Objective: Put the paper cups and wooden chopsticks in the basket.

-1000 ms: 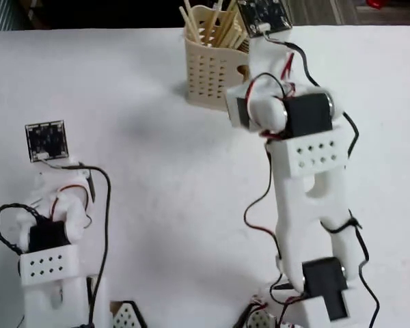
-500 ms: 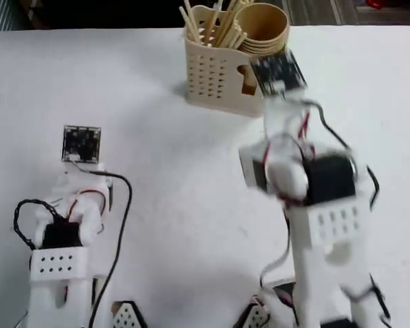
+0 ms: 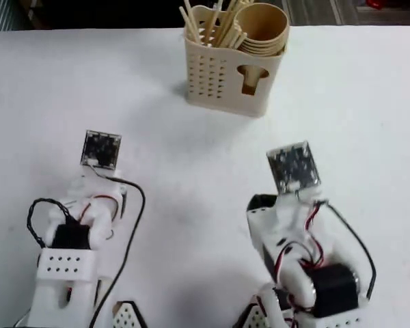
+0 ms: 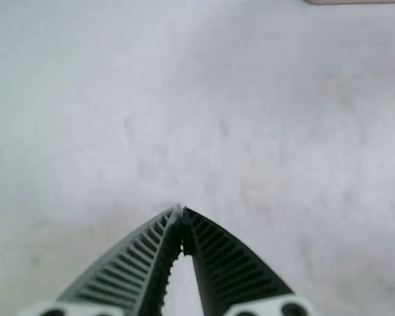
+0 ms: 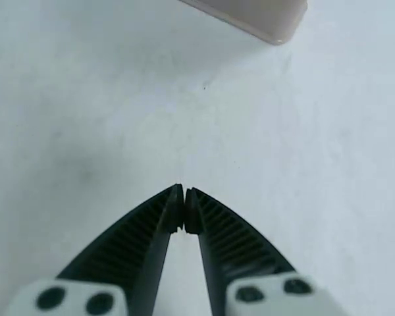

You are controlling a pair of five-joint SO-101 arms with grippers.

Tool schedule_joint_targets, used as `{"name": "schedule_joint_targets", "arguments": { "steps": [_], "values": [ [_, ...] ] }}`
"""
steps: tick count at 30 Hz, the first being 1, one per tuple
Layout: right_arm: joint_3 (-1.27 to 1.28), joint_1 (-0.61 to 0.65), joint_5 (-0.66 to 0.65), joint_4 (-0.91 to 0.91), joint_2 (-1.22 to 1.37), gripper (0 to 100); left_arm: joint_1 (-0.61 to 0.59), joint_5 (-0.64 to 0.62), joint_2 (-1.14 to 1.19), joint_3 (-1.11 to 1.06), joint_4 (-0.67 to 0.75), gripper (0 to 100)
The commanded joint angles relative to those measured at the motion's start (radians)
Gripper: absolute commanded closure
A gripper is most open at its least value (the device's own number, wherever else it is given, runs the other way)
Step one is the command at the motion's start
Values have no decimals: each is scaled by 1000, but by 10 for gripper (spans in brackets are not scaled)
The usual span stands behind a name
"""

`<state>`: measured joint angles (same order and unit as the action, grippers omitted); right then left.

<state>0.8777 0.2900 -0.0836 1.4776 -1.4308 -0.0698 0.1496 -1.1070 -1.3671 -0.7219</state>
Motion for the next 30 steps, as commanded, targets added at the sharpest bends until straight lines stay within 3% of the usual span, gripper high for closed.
{"name": "schedule_joint_targets", "arguments": {
  "steps": [1, 6, 12, 25, 30],
  "values": [
    [60, -21, 0, -70, -173, 980, 13, 12, -21, 0, 8, 976],
    [175, -104, -2, -119, -369, 979, 16, 15, -21, -15, 14, 976],
    [370, -209, -2, -245, -351, 978, 15, 15, -21, -20, 14, 976],
    [669, -216, -2, -280, -371, 978, 15, 8, -22, -35, 12, 977],
    [710, -216, -2, -280, -371, 978, 10, -83, -170, -64, -12, 977]
  ]
}}
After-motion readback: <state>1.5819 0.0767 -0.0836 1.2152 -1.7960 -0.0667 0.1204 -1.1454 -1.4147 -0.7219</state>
